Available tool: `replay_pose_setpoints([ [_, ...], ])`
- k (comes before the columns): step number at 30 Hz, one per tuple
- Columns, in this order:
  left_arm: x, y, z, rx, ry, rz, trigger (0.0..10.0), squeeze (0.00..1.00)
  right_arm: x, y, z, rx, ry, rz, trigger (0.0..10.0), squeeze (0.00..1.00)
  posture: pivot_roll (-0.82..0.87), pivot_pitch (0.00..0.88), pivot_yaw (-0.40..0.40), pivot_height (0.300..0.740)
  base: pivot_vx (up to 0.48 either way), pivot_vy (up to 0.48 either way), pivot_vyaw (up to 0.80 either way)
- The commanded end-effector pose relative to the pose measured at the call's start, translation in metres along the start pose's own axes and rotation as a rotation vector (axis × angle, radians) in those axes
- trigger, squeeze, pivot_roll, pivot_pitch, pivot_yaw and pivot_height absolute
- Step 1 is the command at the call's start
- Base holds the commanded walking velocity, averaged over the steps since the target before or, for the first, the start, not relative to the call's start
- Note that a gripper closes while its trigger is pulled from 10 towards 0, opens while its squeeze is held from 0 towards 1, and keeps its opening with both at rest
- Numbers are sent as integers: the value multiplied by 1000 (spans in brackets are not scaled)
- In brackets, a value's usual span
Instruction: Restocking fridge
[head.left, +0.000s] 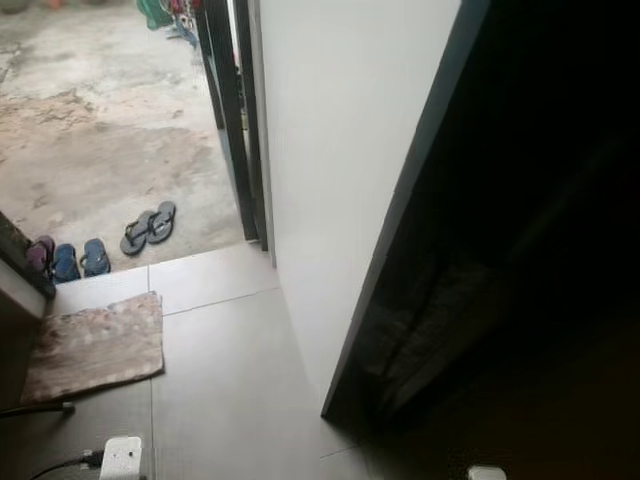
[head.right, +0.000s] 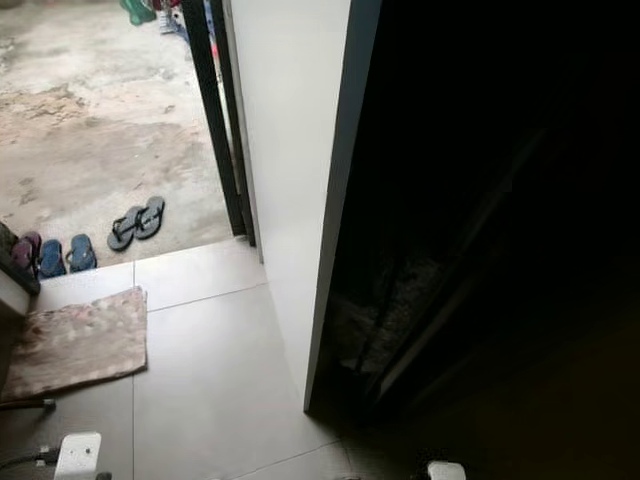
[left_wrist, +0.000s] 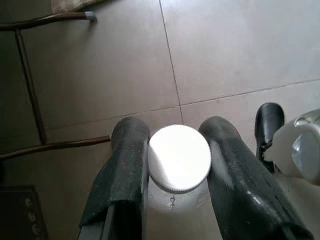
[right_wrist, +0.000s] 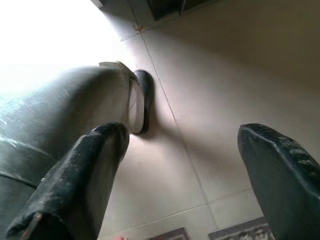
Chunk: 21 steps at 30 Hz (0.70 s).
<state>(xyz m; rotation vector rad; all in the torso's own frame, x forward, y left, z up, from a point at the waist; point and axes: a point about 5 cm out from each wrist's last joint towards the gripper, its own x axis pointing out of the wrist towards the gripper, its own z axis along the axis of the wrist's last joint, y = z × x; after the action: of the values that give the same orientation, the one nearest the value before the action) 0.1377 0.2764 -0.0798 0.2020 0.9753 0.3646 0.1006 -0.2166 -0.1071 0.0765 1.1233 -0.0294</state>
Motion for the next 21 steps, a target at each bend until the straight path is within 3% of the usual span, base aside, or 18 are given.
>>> replay_pose_setpoints([
  [1, 0, 2, -1, 25, 10, -12, 10000, 0, -3, -2, -15, 18, 44, -10, 10000, 0, 69, 118, 33, 740, 0, 0, -700],
  [7, 0, 2, 0, 19, 3, -15, 10000, 0, -4, 2, -20, 15, 54, -4, 10000, 0, 48, 72, 43, 740, 0, 0, -700],
  [11, 3, -1, 13, 11, -18, -23, 10000, 0, -3, 1, -18, 16, 50, -5, 10000, 0, 40, 98, 42, 740, 0, 0, -700],
  [21, 3, -18, 15, -15, -5, -54, 10000, 0, -5, -13, -13, 15, 39, -38, 10000, 0, 29, 113, -16, 740, 0, 0, -699],
])
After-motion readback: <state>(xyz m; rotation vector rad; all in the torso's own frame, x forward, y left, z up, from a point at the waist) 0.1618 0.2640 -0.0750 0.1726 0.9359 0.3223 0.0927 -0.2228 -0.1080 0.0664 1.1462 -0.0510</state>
